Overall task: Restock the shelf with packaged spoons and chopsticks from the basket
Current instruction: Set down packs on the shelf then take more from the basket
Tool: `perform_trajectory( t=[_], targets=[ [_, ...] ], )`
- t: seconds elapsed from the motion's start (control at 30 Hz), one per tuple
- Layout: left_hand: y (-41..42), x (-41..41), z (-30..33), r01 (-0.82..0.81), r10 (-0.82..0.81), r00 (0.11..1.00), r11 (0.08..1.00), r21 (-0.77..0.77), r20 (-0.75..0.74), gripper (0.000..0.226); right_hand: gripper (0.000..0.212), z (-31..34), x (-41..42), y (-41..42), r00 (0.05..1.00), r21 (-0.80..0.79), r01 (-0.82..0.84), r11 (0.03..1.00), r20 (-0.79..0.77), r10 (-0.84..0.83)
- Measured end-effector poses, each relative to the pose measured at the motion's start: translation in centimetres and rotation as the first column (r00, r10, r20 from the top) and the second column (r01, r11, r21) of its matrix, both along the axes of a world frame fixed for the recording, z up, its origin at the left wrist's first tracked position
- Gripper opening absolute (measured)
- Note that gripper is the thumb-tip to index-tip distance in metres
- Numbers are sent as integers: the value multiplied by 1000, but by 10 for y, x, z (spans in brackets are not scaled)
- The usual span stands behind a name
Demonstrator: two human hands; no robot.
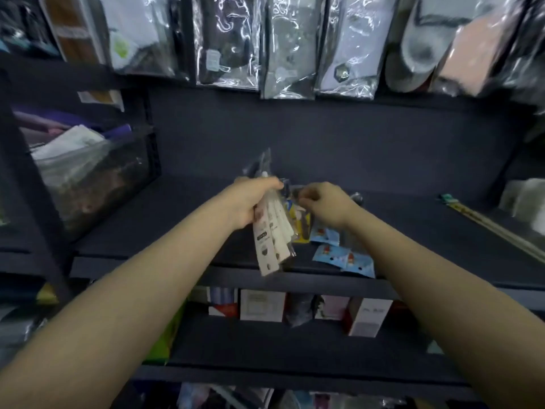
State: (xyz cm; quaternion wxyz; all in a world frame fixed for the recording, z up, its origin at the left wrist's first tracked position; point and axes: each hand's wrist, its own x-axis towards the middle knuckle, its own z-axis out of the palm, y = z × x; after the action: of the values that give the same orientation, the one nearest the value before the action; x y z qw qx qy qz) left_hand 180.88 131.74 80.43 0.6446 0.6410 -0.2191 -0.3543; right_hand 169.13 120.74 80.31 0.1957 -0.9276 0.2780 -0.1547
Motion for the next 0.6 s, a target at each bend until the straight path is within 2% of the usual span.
perform_trajectory(
  t=[0.07, 0.13, 0.2, 0.3, 0.4, 0.47, 0.5, 0.53, 0.6],
  targets=[
    [-33, 5, -2, -39, 24, 990, 993, 110, 137, 71, 22, 0, -9, -4, 998, -55, -64, 996, -11, 64],
    [-53, 11, -10, -92, 11, 956, 960, 266, 292, 87, 23, 0, -15, -3, 994, -90, -100, 991, -42, 97],
    [-71, 15, -18, -109, -12, 941, 935, 336, 338, 96, 24, -1, -21, -11, 994, -80, -105, 991, -36, 103],
    [-75, 21, -27, -106, -91, 895, 908, 406, 437, 84, 24, -6, -24, -13, 994, -54, -110, 992, -32, 108],
    [-59, 19, -30, 52, -304, 821, 883, 467, 483, 70, 27, -7, -26, -10, 992, -35, -123, 992, -7, 123],
    [-31, 21, -27, 97, -379, 717, 885, 455, 585, 53, 28, -5, -26, 2, 987, -55, -153, 987, 36, 155],
    [-13, 21, -25, 84, -363, 629, 911, 404, 688, 41, 28, -4, -27, 11, 982, -84, -168, 982, 69, 173],
    [7, 23, -26, 58, -325, 512, 937, 345, 795, 33, 28, -4, -27, 23, 974, -119, -185, 976, 108, 198],
    [54, 20, -29, 8, -254, 248, 966, 260, 935, 31, 28, -5, -23, 55, 941, -192, -243, 951, 190, 279]
  ],
)
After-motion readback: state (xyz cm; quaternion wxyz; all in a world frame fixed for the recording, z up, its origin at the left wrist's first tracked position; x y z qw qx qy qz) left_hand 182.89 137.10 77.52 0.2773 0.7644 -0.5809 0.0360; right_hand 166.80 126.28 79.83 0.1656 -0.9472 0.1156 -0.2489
